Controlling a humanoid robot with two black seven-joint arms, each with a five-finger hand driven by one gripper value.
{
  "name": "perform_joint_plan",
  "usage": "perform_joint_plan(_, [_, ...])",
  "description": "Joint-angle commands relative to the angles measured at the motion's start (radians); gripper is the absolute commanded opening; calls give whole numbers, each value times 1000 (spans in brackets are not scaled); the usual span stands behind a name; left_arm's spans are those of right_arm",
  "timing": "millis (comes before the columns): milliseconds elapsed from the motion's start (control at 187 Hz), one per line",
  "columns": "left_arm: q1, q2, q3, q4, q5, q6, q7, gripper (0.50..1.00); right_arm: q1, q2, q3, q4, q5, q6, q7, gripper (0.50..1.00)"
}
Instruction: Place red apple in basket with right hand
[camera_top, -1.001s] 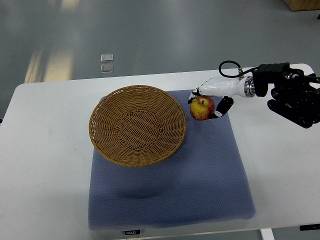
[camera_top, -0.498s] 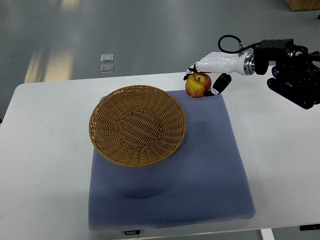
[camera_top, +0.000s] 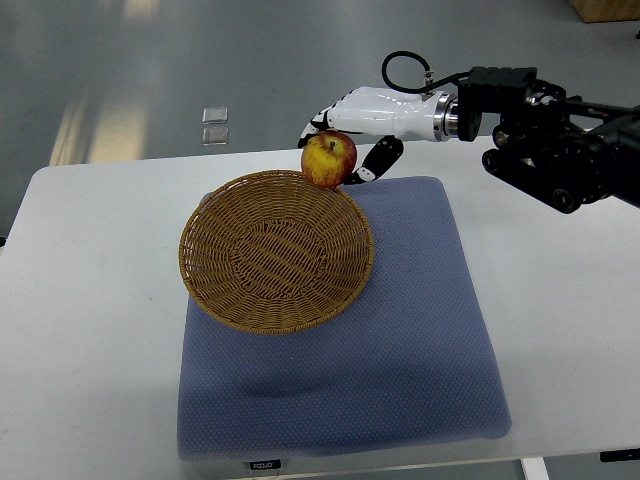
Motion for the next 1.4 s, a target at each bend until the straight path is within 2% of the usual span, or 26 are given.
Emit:
perform_joint_plan(0, [1,0,0,0,0,0,0,1000,-18,41,0,1,1,-5,-3,742])
perform_joint_plan(144, [0,0,0,0,0,0,0,1000,-53,85,0,1,1,-5,-12,746])
perform_joint_plan(508, [0,0,0,0,0,0,0,1000,-118,119,0,1,1,-18,-14,760])
perform_joint_plan(514, [0,0,0,0,0,0,0,1000,-129,121,2,-1,1,-25,-14,774])
perform_joint_plan(631, [0,0,0,0,0,0,0,1000,-152,122,2,-4,1,-61,-14,797])
perform_joint_plan(771, [0,0,0,0,0,0,0,1000,-159,150,2,-7,4,-71,-14,827])
perform_joint_plan(824, [0,0,0,0,0,0,0,1000,-159,151,2,-7,4,-71,-14,856])
perform_joint_plan(931, [0,0,0,0,0,0,0,1000,-161,153,2,-7,4,-71,-15,860])
perform_joint_plan(1065, [0,0,0,0,0,0,0,1000,-161,153,2,-5,21,-69,-14,895])
perform_joint_plan(1397, [0,0,0,0,0,0,0,1000,-138,130,63,-5,87,-65,-14,913])
